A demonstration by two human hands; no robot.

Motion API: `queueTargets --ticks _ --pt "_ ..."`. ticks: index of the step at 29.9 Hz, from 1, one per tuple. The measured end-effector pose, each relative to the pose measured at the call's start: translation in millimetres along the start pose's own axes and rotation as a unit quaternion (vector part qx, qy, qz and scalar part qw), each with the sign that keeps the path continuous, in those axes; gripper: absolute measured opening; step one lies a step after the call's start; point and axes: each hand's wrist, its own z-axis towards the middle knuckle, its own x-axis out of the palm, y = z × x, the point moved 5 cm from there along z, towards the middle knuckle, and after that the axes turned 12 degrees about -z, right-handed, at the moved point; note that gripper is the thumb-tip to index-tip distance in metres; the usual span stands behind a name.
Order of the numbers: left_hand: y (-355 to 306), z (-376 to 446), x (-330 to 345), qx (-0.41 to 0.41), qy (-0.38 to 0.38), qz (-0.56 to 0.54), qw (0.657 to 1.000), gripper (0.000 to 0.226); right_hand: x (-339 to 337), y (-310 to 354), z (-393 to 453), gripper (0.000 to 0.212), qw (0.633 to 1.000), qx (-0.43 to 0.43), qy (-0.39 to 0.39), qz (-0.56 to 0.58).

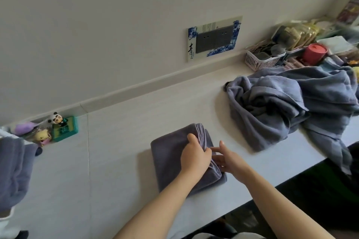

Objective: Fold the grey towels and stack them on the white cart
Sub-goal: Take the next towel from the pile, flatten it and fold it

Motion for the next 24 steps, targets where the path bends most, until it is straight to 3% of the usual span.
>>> queueTargets --ticks 7,10,12,14,16,21,24 --pt "15 11 41 -0.073 0.004 -0.008 0.997 0.022 -16 -11 25 0.059 0.995 0.015 0.070 -0.065" --pt "24 13 40 -0.128 0.035 -0.123 0.984 0.026 -16 -5 30 0.059 0.992 -0.005 0.044 -0.122" --pt "27 9 24 -0.089 0.018 -0.167 0.982 0.030 -12 4 30 0.048 0.971 -0.050 0.023 -0.232" --pt "32 5 -8 0.058 -0.114 -0.051 0.990 0.034 -6 8 31 0.037 0.929 -0.090 -0.004 -0.358" --pt "49 -1 -25 0.152 -0.205 0.135 0.957 0.041 -2 8 32 0.036 0.911 -0.106 -0.023 -0.397" --pt "93 -1 -7 0.055 -0.097 0.308 0.945 0.060 2 1 26 0.031 0.920 -0.133 -0.038 -0.367" --pt "94 4 1 0.035 -0.092 0.332 0.938 0.062 8 -1 27 0.058 0.923 -0.124 -0.053 -0.361"
